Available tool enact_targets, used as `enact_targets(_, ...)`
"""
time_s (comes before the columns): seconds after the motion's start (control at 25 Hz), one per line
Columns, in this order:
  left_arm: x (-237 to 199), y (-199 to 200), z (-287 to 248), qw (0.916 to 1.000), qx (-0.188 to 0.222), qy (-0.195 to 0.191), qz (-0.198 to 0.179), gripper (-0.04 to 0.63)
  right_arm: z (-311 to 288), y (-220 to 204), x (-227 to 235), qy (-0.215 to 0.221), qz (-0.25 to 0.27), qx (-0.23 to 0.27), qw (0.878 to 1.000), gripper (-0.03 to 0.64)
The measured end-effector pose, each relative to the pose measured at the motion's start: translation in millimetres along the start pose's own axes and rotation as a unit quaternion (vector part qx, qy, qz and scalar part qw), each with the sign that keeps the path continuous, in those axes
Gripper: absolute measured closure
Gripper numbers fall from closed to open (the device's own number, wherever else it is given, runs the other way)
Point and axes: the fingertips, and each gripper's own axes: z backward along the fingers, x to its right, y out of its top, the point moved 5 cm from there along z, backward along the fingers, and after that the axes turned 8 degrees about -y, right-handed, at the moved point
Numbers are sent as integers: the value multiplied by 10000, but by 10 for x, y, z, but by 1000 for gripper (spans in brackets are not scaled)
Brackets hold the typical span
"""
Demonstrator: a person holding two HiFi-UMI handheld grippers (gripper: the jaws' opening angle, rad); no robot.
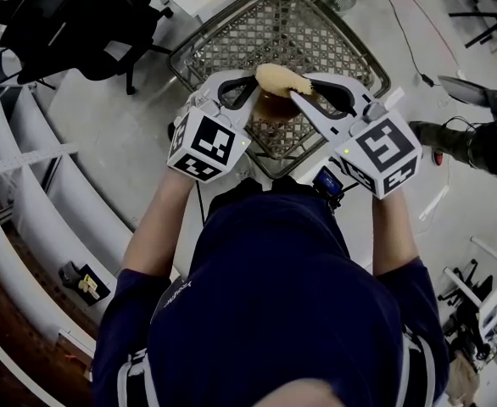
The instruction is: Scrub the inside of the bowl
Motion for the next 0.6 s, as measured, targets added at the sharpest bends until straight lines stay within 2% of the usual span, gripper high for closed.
enact_targets(0.04, -39, -21, 12, 9999, 34, 21, 128, 584, 23, -28, 39, -52, -47, -27, 10000, 548)
enact_targets(0.12, -154, -91, 57, 9977, 200, 41, 644, 584, 96, -100, 127, -161, -197, -63, 9997, 548)
enact_targets(0.24, -338, -209, 122, 9867, 511, 102, 1542, 584, 199, -190, 200, -241, -407, -106, 9988, 548)
enact_targets(0.32, -417, -251, 139, 9779, 677, 136, 1975, 584, 234, -233, 191, -241, -449, -123, 9986, 548)
enact_targets(0.6, -575, -283, 144, 9484, 1255, 120, 2908, 583, 246, -312, 61, -72, -410, -216, 9989, 548)
